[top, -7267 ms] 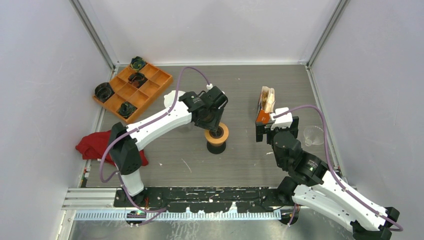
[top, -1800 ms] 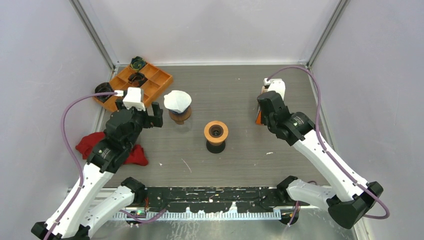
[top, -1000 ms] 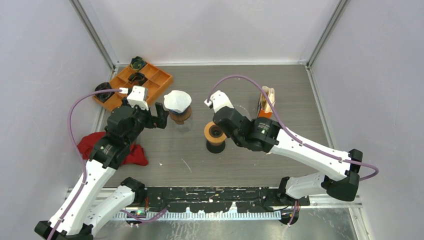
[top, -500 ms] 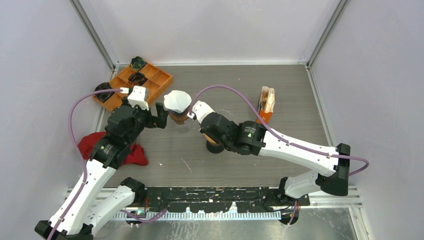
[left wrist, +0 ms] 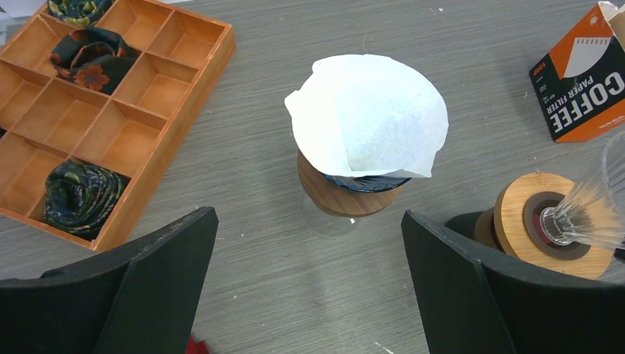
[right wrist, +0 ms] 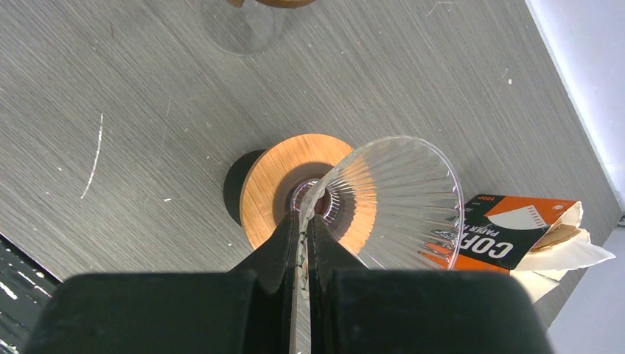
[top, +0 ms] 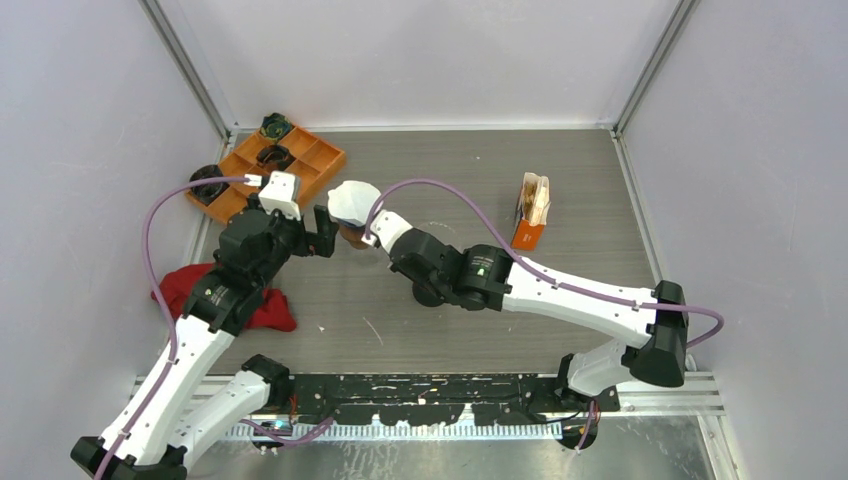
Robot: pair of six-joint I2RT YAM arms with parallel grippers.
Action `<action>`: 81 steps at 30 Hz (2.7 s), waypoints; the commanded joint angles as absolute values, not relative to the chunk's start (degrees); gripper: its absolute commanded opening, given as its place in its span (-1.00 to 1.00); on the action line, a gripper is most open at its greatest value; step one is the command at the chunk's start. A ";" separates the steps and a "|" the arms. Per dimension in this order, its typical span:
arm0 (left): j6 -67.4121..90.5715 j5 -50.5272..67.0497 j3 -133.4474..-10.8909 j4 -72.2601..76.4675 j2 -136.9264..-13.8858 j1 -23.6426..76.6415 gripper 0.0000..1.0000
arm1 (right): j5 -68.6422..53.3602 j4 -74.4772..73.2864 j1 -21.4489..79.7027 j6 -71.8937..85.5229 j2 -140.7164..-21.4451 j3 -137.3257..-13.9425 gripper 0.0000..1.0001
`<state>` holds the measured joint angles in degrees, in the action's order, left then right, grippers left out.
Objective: Place the coffee filter in the dripper
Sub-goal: Place the coffee dripper onto the connecting ring, then press the coffee dripper onto the connecting ring.
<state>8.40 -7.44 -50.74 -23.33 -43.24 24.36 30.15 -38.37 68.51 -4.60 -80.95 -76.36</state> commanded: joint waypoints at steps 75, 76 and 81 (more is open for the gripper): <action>41.55 -0.30 -68.43 -31.21 -67.22 42.84 0.31 | -4.96 -32.01 35.66 16.79 -67.90 -66.63 -0.06; 41.63 -0.83 -68.25 -30.41 -67.71 43.13 0.29 | -5.15 -31.56 35.56 16.79 -67.91 -66.12 -0.06; 41.60 -1.37 -68.51 -28.49 -69.88 44.27 0.21 | -5.93 -29.91 35.36 17.03 -67.95 -64.84 -0.12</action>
<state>41.56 0.49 -67.57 -33.67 -69.19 43.35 -3.79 -34.28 35.53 16.29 -68.27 -65.08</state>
